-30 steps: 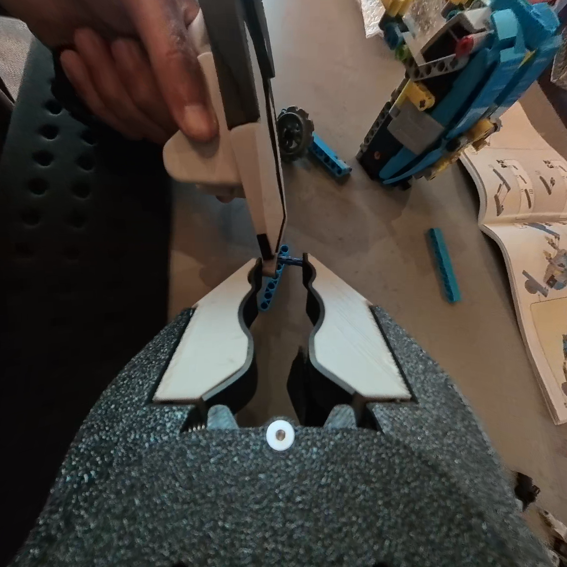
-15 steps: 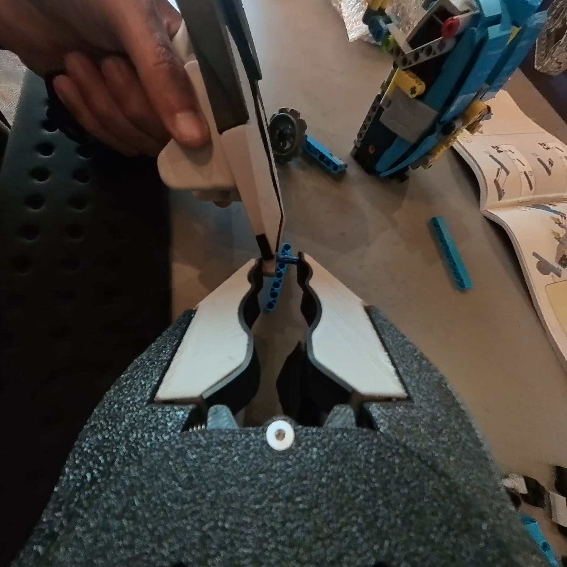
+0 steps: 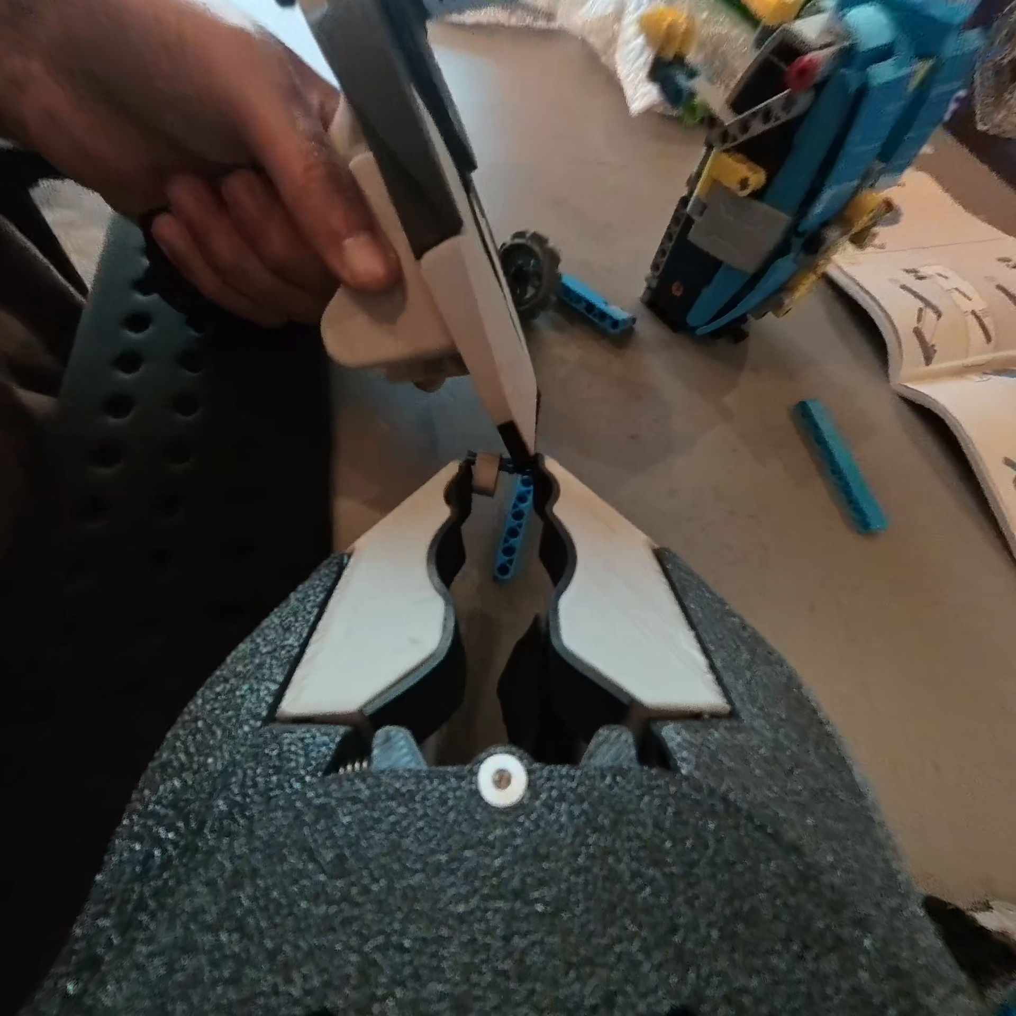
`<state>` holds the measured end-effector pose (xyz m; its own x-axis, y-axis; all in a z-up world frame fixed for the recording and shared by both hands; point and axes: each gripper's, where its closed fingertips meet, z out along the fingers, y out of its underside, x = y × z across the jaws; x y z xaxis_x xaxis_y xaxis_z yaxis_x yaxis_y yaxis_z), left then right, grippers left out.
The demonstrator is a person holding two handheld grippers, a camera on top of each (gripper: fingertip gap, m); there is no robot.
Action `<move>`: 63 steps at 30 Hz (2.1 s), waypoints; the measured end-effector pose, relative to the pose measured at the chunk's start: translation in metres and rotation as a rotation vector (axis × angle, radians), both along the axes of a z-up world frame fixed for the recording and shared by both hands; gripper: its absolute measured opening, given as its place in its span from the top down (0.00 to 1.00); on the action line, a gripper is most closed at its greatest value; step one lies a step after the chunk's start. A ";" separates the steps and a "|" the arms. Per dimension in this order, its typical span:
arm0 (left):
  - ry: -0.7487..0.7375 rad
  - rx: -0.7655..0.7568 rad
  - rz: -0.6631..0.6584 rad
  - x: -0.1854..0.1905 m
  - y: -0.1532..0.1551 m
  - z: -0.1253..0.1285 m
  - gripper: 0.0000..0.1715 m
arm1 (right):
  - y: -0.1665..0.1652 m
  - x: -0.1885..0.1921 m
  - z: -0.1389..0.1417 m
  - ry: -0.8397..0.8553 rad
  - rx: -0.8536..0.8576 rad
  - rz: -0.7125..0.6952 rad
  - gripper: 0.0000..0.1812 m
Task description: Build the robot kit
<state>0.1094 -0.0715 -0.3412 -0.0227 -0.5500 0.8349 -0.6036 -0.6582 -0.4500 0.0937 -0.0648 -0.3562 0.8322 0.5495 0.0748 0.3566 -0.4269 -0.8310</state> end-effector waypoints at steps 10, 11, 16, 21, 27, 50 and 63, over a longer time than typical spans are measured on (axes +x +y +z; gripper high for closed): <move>-0.048 0.019 0.022 -0.002 0.003 0.010 0.89 | 0.011 0.016 0.005 -0.092 0.043 -0.109 0.87; -0.048 0.022 0.019 -0.001 0.003 0.010 0.91 | 0.012 0.015 0.007 -0.088 0.054 -0.112 0.87; -0.053 -0.006 0.002 -0.003 0.002 0.012 0.96 | 0.011 0.012 0.016 -0.132 0.117 -0.122 0.87; -0.064 0.025 -0.052 -0.003 -0.007 0.012 0.97 | 0.011 0.001 0.024 -0.178 0.180 -0.086 0.87; -0.074 0.053 -0.031 0.000 -0.005 0.013 0.96 | 0.013 0.004 0.024 -0.195 0.190 -0.081 0.87; -0.014 0.222 -0.034 -0.003 -0.008 -0.006 0.99 | 0.004 -0.007 0.002 -0.239 0.134 -0.059 0.87; -0.132 0.045 0.048 -0.004 0.014 0.022 0.88 | 0.014 0.028 0.011 -0.160 0.123 -0.198 0.86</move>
